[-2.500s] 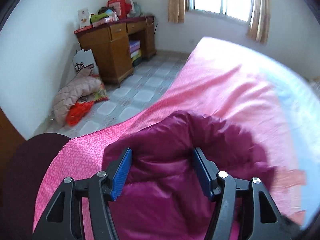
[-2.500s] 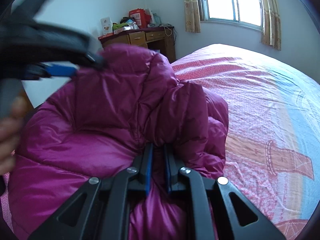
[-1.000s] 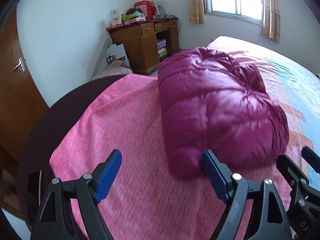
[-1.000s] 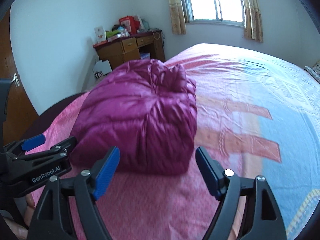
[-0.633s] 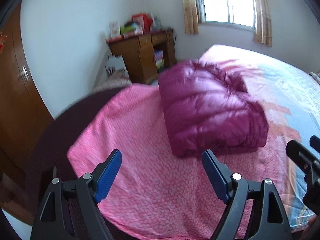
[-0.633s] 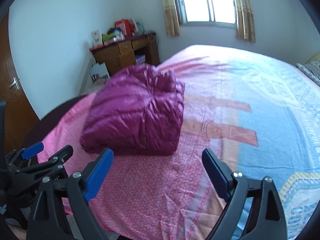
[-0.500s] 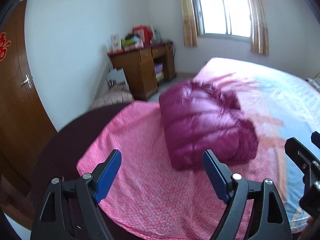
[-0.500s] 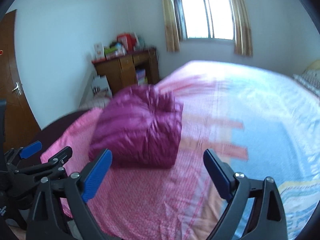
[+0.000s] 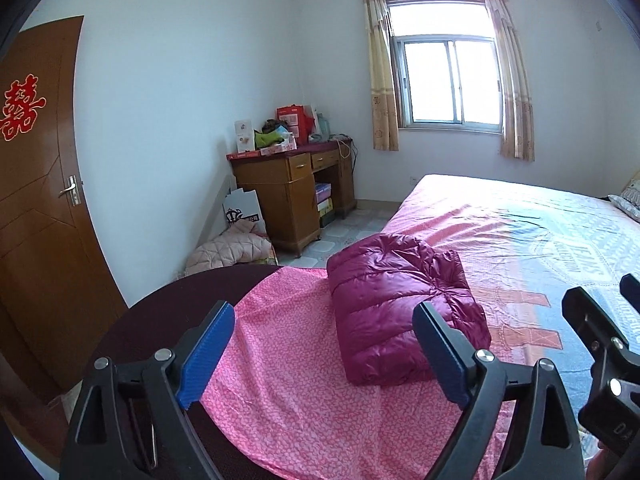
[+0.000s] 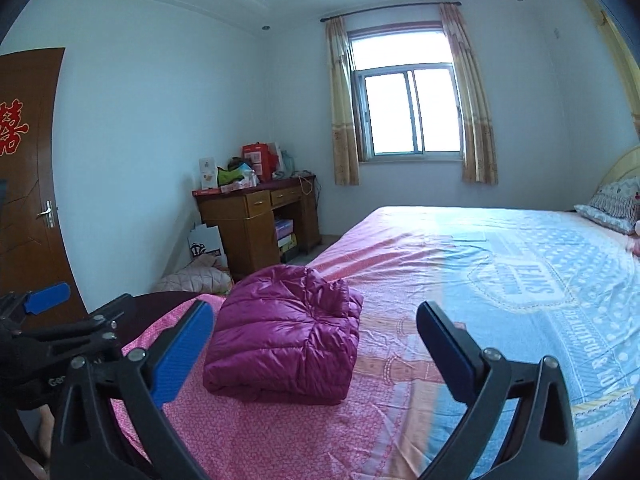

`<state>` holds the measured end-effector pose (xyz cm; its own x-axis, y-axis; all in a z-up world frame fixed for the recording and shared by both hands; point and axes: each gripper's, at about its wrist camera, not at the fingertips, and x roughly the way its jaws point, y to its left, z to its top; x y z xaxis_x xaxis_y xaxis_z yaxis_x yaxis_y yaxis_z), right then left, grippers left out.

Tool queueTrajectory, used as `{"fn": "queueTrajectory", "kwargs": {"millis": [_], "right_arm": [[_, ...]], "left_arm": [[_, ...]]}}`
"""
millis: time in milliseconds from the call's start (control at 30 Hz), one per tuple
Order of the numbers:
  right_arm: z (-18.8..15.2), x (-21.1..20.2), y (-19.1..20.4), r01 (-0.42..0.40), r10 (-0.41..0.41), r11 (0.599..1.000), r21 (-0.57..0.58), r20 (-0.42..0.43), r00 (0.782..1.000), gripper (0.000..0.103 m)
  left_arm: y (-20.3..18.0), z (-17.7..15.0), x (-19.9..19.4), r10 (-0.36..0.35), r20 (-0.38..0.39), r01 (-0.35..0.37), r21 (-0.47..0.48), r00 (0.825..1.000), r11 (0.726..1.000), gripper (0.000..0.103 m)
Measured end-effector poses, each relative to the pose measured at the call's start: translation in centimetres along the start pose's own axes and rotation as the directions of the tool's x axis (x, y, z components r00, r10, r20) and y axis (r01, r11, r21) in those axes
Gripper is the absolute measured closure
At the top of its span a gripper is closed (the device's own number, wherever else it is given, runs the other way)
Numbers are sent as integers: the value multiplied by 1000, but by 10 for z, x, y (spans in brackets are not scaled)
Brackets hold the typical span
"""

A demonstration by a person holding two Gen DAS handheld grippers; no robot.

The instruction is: Fold large clothes

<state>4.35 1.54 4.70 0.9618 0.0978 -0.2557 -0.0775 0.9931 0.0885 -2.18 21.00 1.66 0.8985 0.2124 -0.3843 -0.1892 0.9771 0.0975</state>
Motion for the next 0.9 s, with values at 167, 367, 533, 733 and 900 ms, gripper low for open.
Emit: {"fn": "queueTrajectory", "kwargs": {"millis": [167,367,533,733,900], "right_arm": [[-4,1,-9,2,-1,999,48,-24,1000,0],[-6,-1,-11,5,-4,999,54,-27,1000,0],[-7,0,-10,6,-5,998,56,-27,1000,0],[-8,0,-14,10,-8,998,69,-27,1000,0],[-8,0,-16,9,-7,998,69,-28,1000,0]], "left_arm": [[-4,-2,3,3,-9,-3,11,1000,1000,12],[-7,-7,6,12,-19,-11,21,1000,1000,12],[-11,-8,5,21,-11,-20,40,1000,999,12],[-11,-8,4,24,-13,-24,39,1000,999,12],[-12,-9,5,23,-8,-23,40,1000,999,12]]}}
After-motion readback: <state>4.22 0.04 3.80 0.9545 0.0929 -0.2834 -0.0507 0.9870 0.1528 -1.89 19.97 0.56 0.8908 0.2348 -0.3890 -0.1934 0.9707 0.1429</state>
